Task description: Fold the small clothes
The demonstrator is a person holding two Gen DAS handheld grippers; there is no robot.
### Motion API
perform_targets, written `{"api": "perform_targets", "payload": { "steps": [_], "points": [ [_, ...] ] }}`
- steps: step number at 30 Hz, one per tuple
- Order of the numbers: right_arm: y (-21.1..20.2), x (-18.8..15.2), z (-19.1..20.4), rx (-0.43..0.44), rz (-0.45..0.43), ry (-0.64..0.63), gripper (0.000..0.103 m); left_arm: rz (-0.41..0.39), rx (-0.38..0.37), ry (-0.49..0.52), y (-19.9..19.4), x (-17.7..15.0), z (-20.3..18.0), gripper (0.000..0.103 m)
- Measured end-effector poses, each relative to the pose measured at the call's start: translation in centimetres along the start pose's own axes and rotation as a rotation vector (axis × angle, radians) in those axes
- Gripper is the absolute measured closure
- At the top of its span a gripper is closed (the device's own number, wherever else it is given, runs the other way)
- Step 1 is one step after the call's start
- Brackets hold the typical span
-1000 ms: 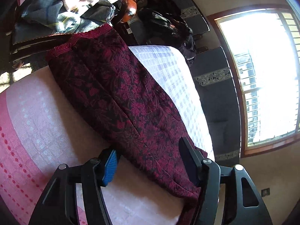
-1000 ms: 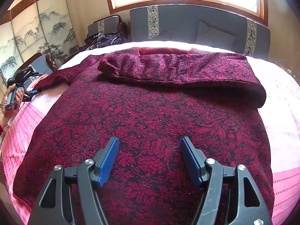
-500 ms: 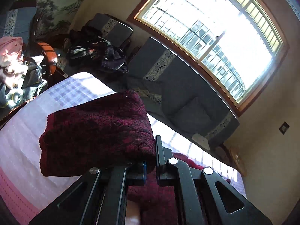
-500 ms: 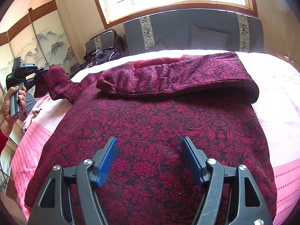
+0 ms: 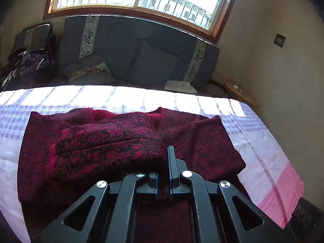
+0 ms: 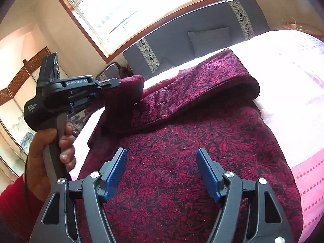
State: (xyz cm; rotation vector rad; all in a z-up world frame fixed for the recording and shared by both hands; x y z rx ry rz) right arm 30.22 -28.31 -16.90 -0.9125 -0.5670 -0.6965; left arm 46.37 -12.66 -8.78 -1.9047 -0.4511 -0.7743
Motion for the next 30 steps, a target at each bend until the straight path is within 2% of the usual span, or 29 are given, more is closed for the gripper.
{"api": "perform_targets", "payload": {
  "steps": [2,4,5,6,7,8,9,12,15,17,19,22,26,28,30],
  "points": [
    [-0.1,0.1,-0.5,0.015,-0.007,0.034,0.034,0.017,0.033,0.053,1.1,-1.3,-1.2,0.094],
    [-0.3,0.1,-1.1,0.033,-0.013,0.073,0.034,0.016,0.043,0.068,1.1,-2.2,-1.6,0.084],
    [-0.4,0.2,-1.5,0.039,-0.017,0.095,0.034,0.002,0.038,0.076,0.8,-2.3,-2.1,0.075],
    [-0.4,0.2,-1.8,0.044,-0.020,0.116,0.034,-0.023,0.022,0.081,0.3,-2.1,-2.5,0.058],
    [-0.4,0.2,-2.1,0.053,-0.022,0.134,0.034,-0.056,-0.012,0.093,-0.3,-2.0,-3.2,0.047],
    [-0.4,0.2,-2.2,0.060,-0.022,0.147,0.034,-0.091,-0.048,0.115,-1.0,-2.0,-4.2,0.030],
    [-0.4,0.3,-2.5,0.059,-0.025,0.158,0.034,-0.127,-0.075,0.141,-1.8,-1.8,-5.0,0.020],
    [-0.5,0.4,-2.5,0.055,-0.032,0.155,0.034,-0.162,-0.139,0.210,-3.1,-1.6,-7.1,0.016],
    [-0.6,0.3,-2.4,0.045,-0.036,0.148,0.034,-0.106,-0.219,0.286,-2.9,-2.5,-9.4,0.016],
    [-0.6,0.3,-2.4,0.040,-0.036,0.148,0.034,-0.056,-0.219,0.353,-2.1,-3.8,-10.6,0.015],
    [-0.6,0.2,-2.4,0.038,-0.036,0.150,0.034,-0.045,-0.193,0.366,-1.7,-4.6,-10.5,0.015],
    [-0.7,0.1,-2.6,0.032,-0.035,0.156,0.034,-0.059,-0.189,0.297,-2.8,-4.9,-8.9,0.015],
    [-0.7,0.2,-2.5,0.023,-0.034,0.149,0.034,-0.114,-0.268,0.152,-6.8,-4.6,-6.2,0.015],
    [-0.7,0.2,-2.4,0.007,-0.031,0.143,0.034,-0.163,-0.245,0.100,-8.4,-4.4,-4.0,0.014],
    [-0.9,0.2,-2.1,-0.050,-0.015,0.122,0.034,-0.213,-0.241,0.007,-10.0,-4.9,-1.0,0.014]
  ]
}}
Point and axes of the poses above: each gripper's, at about its wrist camera, not at the fingertips, and y roughly the way its jaws point, z to its left, x to its top, the point moved 9 cm from there along y, roughly the way its jaws point, and after that the axes turned 3 degrees about -y, right-handed, at the moved point
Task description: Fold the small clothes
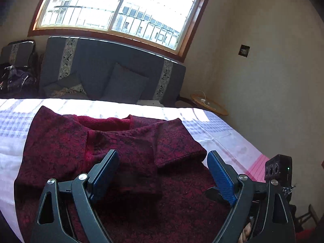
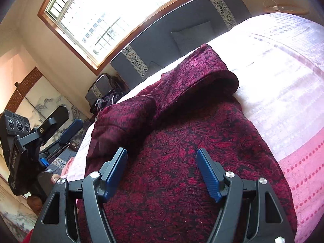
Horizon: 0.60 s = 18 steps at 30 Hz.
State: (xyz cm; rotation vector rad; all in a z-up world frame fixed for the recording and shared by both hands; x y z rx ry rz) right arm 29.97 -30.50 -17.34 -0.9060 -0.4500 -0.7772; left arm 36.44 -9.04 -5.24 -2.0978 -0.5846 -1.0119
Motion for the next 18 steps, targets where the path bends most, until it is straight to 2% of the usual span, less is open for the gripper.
{"api": "perform_targets", "payload": {
  "steps": [3,5,7,9,10,12,14,16,18],
  "points": [
    [-0.9,0.4,3.7,-0.022,-0.006,-0.156,0.034,-0.085,0.026,-0.173,-2.5,-1.0,5.2,0.014],
    [-0.4,0.3,7.0,-0.044,0.032,-0.296,0.034,-0.109,0.048,-0.303,-3.1,-2.3,9.2,0.014],
    [0.9,-0.2,10.2,-0.092,0.069,-0.459,0.035,-0.105,0.068,-0.459,-3.3,-3.7,13.0,0.014],
    [2.7,-1.2,12.7,-0.164,0.098,-0.631,0.035,-0.163,0.040,-0.602,-4.3,-3.9,15.8,0.014],
    [3.9,-1.8,13.6,-0.185,0.136,-0.699,0.032,-0.183,0.081,-0.637,-4.7,-4.2,17.0,0.014],
    [6.1,-2.9,14.8,-0.247,0.173,-0.809,0.032,-0.198,0.090,-0.656,-5.1,-4.2,17.8,0.014],
    [7.9,-3.3,15.3,-0.317,0.177,-0.885,0.032,-0.187,0.140,-0.614,-4.9,-4.5,17.4,0.014],
    [9.3,-3.5,15.5,-0.356,0.178,-0.932,0.032,-0.165,0.156,-0.567,-4.2,-4.5,16.6,0.014],
    [10.6,-3.7,15.4,-0.385,0.196,-0.962,0.038,-0.147,0.179,-0.538,-3.7,-4.5,16.2,0.014]
  ]
}}
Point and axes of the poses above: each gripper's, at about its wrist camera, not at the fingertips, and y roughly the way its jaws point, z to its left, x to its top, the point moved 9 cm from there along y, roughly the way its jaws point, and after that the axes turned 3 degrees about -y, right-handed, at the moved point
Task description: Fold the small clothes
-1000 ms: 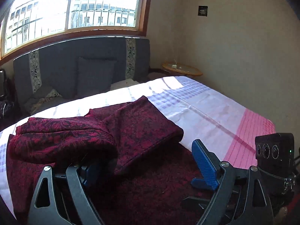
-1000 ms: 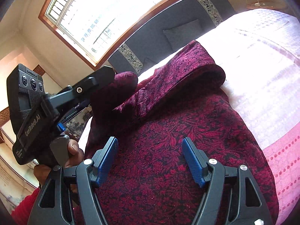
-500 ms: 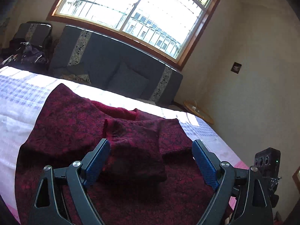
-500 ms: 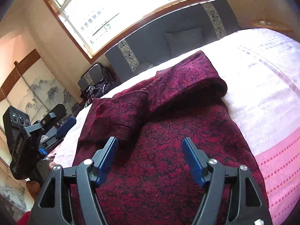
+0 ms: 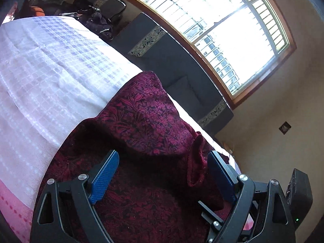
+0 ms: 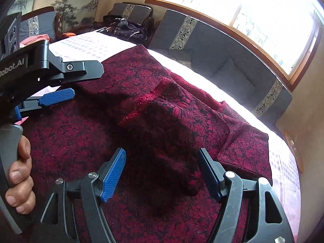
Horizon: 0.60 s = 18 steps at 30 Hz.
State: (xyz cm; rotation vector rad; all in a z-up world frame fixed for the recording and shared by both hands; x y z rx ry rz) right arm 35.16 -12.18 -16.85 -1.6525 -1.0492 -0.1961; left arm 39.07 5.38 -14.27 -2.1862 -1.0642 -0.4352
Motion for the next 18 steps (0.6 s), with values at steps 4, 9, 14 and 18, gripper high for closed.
{"api": "perform_targets", "payload": {
  "steps": [4,9,14,18],
  "points": [
    [0.4,0.0,-1.8,0.066,0.031,0.150,0.099,0.001,0.016,-0.022,0.2,-0.2,0.3,0.014],
    [-2.5,-1.5,-10.4,0.135,-0.082,0.508,0.099,0.001,0.024,-0.043,0.4,0.0,0.7,0.014],
    [-1.2,-7.1,-15.8,0.340,-0.063,0.850,0.096,0.013,0.041,-0.017,0.6,-0.1,0.3,0.014],
    [0.2,-9.5,-16.7,0.453,-0.062,0.987,0.089,0.010,0.040,-0.028,0.6,-0.1,0.4,0.014]
  ]
}}
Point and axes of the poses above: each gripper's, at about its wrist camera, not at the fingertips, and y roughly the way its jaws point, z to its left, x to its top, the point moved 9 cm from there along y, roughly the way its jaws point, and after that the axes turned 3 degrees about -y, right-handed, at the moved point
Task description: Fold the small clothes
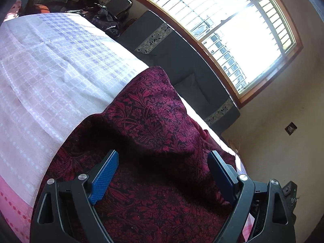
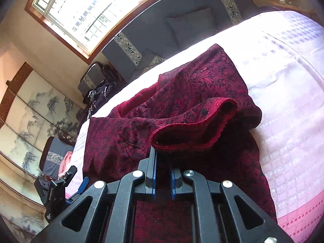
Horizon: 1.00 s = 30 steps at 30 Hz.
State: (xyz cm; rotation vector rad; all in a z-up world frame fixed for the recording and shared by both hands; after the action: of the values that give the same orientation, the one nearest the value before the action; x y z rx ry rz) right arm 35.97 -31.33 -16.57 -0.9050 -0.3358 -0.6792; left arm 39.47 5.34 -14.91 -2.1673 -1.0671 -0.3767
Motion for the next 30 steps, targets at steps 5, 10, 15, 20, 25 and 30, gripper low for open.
{"api": "perform_targets", "payload": {
  "steps": [5,10,15,20,25,30],
  "points": [
    [1.2,0.7,-0.3,0.029,0.041,0.125,0.068,0.001,0.005,0.005,0.0,0.0,0.0,0.014],
    [1.8,2.7,1.2,-0.022,0.055,0.138,0.096,-0.005,0.008,0.004,-0.1,0.0,0.1,0.014],
    [2.1,7.1,10.5,0.140,0.023,0.013,0.099,-0.015,0.015,0.003,-0.4,0.1,0.2,0.014],
    [-4.3,11.9,17.3,0.427,-0.225,-0.115,0.101,-0.022,0.017,-0.004,-0.5,0.1,0.1,0.014],
    [-3.0,9.9,5.9,0.232,-0.157,-0.018,0.096,-0.022,0.019,-0.005,-0.4,0.1,0.1,0.014],
    [0.4,2.5,6.7,-0.119,-0.005,-0.305,0.090,-0.021,0.018,-0.011,-0.4,0.1,0.1,0.014]
  ]
}}
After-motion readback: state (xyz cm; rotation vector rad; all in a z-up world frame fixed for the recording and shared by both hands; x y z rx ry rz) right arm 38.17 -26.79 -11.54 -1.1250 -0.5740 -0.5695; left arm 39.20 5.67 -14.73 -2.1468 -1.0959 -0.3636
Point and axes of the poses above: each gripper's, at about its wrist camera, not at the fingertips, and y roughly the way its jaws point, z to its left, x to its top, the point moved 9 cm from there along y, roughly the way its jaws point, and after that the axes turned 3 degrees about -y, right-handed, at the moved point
